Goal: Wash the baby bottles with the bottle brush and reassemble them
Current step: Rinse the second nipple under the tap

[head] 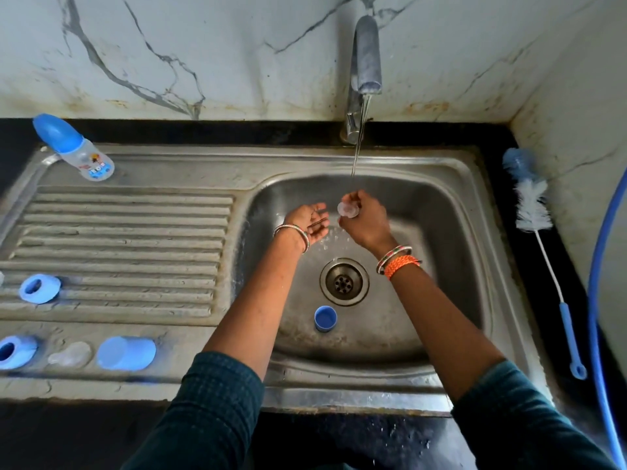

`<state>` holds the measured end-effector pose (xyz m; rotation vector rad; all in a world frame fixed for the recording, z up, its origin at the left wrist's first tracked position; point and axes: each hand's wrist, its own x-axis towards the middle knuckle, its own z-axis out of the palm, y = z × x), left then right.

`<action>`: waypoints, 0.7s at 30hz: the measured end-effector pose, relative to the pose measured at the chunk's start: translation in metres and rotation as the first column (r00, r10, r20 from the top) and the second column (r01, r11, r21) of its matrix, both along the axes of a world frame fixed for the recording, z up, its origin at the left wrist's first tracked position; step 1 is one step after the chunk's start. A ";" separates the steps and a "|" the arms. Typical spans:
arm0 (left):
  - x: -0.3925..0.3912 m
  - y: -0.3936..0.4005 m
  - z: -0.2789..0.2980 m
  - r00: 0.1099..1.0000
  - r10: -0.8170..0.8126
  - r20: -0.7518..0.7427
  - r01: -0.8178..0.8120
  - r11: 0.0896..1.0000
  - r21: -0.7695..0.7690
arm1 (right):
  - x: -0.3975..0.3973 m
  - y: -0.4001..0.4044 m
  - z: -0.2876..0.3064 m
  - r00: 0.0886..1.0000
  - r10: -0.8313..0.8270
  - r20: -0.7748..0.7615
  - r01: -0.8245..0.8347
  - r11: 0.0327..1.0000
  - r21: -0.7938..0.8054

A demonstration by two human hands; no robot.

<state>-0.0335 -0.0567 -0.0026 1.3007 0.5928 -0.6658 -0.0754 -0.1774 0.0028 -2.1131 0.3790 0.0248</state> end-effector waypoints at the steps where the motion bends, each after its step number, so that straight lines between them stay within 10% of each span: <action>1: -0.002 0.001 0.000 1.000 -0.010 -0.003 0.010 1.000 0.012 | 0.000 0.001 -0.003 0.999 -0.002 0.047 0.005 0.998 -0.060; 7: -0.005 0.006 -0.007 1.000 -0.021 -0.008 0.022 0.999 0.035 | 0.015 0.010 0.018 0.917 -0.126 0.379 0.123 0.992 0.031; 21: -0.004 -0.004 -0.005 1.000 -0.024 -0.012 0.024 1.000 -0.017 | 0.013 0.013 0.004 0.937 -0.151 0.316 0.164 0.986 -0.016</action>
